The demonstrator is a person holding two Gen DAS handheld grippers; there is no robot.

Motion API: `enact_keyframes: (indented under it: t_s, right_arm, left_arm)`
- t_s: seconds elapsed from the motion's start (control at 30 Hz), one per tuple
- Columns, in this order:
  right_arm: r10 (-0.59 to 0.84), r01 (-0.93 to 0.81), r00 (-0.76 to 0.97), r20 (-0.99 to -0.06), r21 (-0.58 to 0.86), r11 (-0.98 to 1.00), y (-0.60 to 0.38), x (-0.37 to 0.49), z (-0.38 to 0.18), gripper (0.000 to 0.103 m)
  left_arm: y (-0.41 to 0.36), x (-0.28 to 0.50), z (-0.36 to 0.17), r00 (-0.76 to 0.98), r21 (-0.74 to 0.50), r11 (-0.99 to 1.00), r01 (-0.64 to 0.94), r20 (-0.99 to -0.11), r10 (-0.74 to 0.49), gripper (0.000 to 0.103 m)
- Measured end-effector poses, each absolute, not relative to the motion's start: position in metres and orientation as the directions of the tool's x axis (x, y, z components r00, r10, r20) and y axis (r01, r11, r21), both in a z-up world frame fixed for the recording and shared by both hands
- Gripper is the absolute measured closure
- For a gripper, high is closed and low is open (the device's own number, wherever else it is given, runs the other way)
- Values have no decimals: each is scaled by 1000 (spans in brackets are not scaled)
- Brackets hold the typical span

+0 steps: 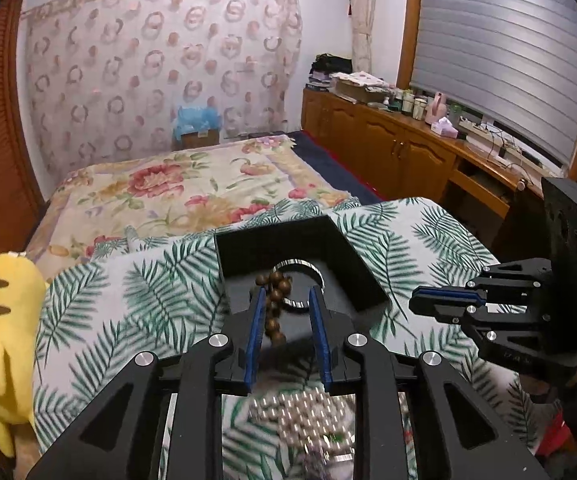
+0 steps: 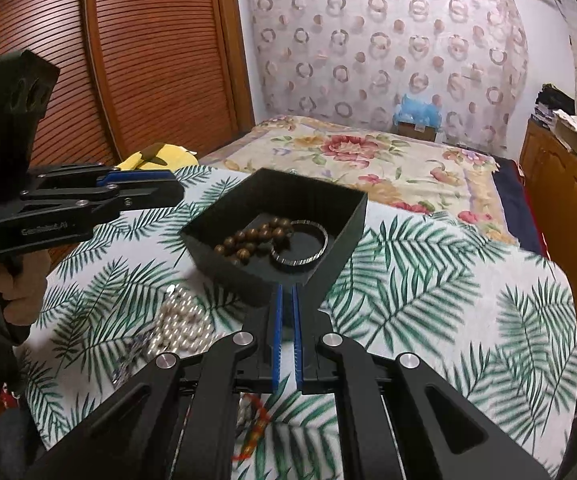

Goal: Organize jewelry
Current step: 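Carry bracelet and bangle into the black box and open both tools, then grasp the blue crystal brooch with the left tool while the right tool reaches toward the pearls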

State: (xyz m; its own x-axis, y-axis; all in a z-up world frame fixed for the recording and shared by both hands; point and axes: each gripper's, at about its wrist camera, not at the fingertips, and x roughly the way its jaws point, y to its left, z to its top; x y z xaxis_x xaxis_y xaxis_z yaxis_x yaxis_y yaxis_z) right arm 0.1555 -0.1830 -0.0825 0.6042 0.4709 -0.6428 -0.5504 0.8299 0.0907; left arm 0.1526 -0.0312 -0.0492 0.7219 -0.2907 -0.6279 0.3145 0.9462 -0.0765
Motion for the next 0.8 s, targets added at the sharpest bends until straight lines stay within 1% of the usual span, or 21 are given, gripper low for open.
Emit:
enact_keyframes:
  t_s: [0.3, 0.5, 0.57, 0.6, 0.63, 0.8]
  right_arm:
    - [470, -535, 602, -646, 111, 838, -188, 106, -96, 97]
    - [448, -519, 609, -654, 98, 849, -194, 78, -109, 97]
    - [444, -515, 607, -659, 100, 851, -197, 71, -113, 97]
    - [442, -513, 607, -660, 99, 853, -198, 68, -115, 97]
    - [439, -510, 607, -662, 99, 854, -200, 64, -117, 97]
    - [430, -492, 600, -674, 113, 863, -208, 56, -129, 97]
  left_arm:
    - [-27, 104, -66, 705, -90, 947, 310, -646, -292, 81]
    - [-25, 82, -81, 689, -100, 952, 290, -668, -280, 81]
    - [-24, 75, -87, 678, -114, 952, 286, -678, -285, 79]
    - [-24, 73, -91, 670, -125, 951, 282, -684, -289, 73]
    - [-25, 71, -95, 661, -132, 951, 280, -691, -291, 72]
    - [-28, 69, -114, 630, -141, 953, 268, -723, -284, 71]
